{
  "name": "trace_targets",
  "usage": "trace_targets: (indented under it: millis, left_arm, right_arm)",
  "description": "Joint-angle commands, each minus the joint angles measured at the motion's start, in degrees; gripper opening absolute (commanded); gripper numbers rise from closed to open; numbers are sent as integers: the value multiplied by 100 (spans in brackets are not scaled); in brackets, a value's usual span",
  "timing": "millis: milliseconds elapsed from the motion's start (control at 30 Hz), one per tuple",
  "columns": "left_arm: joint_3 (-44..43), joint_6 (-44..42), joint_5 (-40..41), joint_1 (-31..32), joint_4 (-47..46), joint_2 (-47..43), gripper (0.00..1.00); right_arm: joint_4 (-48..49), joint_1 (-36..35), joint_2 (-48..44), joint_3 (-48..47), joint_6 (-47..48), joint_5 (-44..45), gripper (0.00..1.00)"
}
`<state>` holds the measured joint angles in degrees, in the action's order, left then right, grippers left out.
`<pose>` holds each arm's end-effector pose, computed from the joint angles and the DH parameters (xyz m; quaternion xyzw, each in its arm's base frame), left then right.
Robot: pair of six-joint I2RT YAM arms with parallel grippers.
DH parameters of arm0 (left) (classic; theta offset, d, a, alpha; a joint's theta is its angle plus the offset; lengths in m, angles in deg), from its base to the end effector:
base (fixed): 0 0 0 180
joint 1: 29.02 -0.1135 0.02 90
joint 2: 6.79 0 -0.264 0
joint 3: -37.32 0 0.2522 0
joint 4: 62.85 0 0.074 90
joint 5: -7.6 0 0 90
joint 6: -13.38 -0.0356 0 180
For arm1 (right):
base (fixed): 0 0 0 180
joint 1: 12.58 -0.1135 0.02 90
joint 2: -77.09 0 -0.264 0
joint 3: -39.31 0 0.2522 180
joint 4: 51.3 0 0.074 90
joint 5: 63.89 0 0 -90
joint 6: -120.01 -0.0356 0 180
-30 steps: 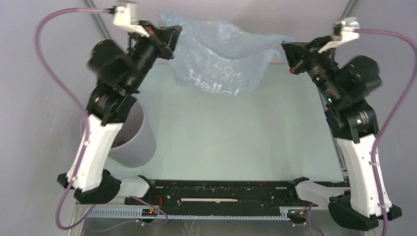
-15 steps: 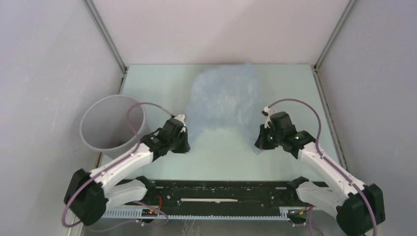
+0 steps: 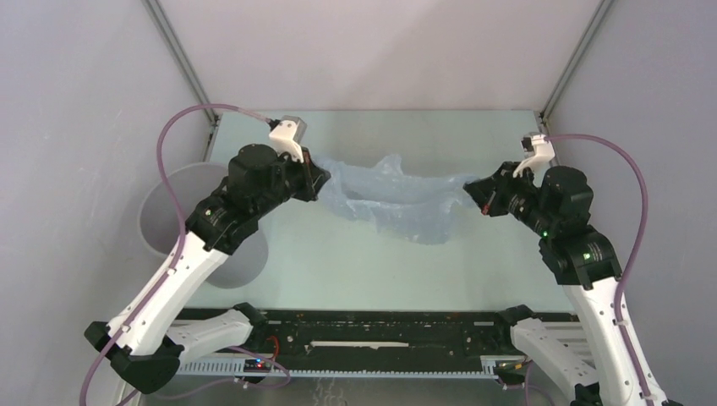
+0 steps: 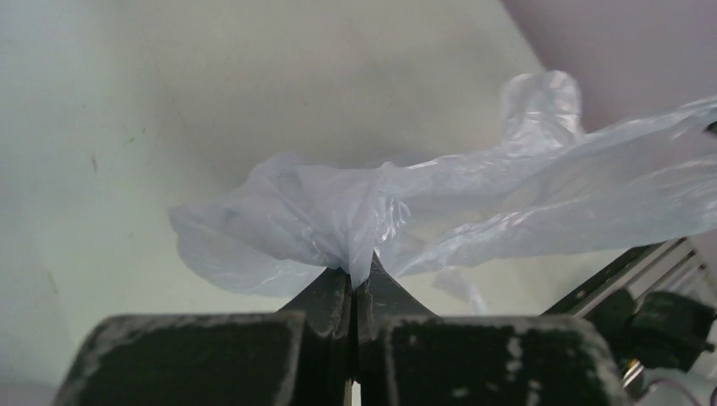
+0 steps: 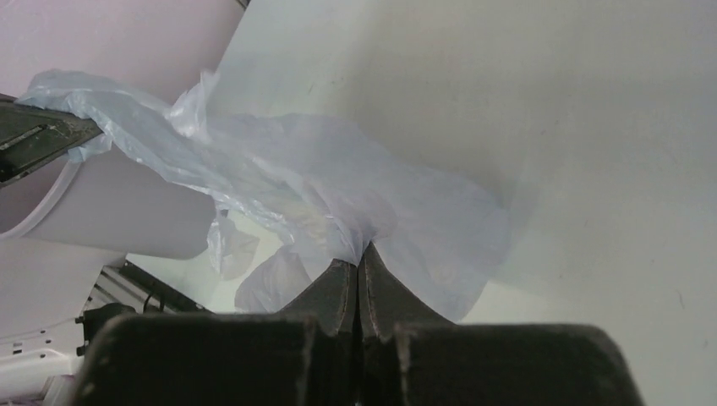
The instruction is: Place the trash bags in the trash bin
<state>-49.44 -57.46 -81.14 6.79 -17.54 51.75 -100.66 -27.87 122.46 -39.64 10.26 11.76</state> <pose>0.1701 -0.1218 0.4257 0.1100 0.7967 -0.2664 0.5312 0.1414 0.0478 0.4114 -0.0445 0.7936 0.2752 0.5409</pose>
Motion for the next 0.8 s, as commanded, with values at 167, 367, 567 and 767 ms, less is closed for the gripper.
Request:
trace_targets:
  millis: [167,367,567,767]
  left_arm:
    - [-1033,100,549,-39,1226,-188,71]
    - [-1548,605,1850,-40,2159,-580,88]
    - [-1595,1339,3868,-205,3594,-809,89]
    - [-1468,1509,3777,-965,3879,-549,90]
  right_arm:
    - [-352,298,-346,-431,-698,546,0]
    - [-864,298,-323,-829,-633,1497,0]
    - [-1277,298,-337,-1223,-443,2001,0]
    - [-1287,298,-402,-1330,-356,1987,0]
